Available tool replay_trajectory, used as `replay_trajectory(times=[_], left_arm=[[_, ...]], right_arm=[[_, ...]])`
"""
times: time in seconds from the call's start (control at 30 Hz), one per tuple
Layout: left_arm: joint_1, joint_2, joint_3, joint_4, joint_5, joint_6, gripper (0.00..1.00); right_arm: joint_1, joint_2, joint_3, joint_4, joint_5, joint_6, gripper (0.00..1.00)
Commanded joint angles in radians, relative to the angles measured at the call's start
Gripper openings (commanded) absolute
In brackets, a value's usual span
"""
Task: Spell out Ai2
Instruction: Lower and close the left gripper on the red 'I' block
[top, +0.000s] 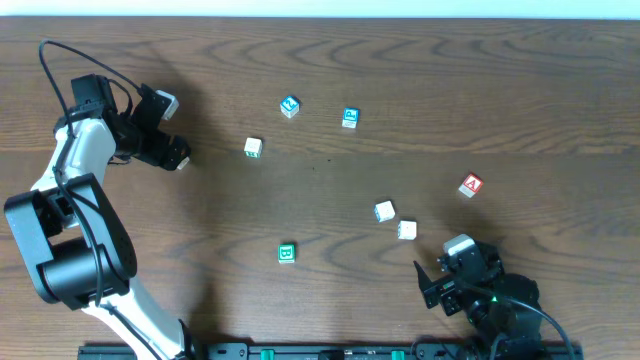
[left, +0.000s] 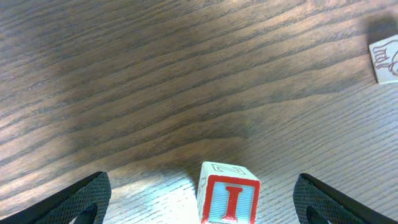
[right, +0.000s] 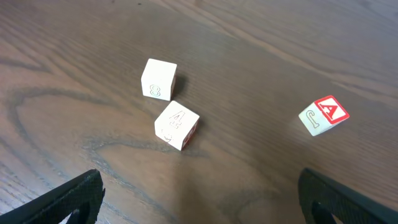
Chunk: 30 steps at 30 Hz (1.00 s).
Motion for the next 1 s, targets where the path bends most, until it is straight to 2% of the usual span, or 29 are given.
replay_trajectory(times=[0.0, 0.23, 0.5, 0.53, 0.7, 0.97], left_arm=[[0.000, 0.023, 0.019, 0.002, 0.058, -0.026, 0.95], [0.000, 0.043, 0.019, -0.029, 0.080, -0.014, 0.95], [-0.027, 0.085, 0.019, -0.029, -0.030, 0.016, 1.00], [-0.034, 0.086, 0.019, -0.027, -0.031, 0.026, 0.92], [-0.050, 0.088, 0.019, -0.020, -0.036, 0.027, 0.79], [-0.051, 0.095, 0.019, -0.026, -0.082, 0.027, 0.66]], right_arm=[[-0.006, -0.006, -0.014, -0.002, -0.008, -0.011, 0.99], [-0.006, -0.006, -0.014, -0.002, -0.008, -0.011, 0.99], [-0.006, -0.006, -0.014, -0.002, -0.008, -0.011, 0.99], [-0.006, -0.006, -0.014, -0.002, -0.008, -0.011, 0.99], [-0.006, -0.006, -0.014, -0.002, -0.008, -0.011, 0.99], [-0.006, -0.006, -0.014, -0.002, -0.008, -0.011, 0.99]])
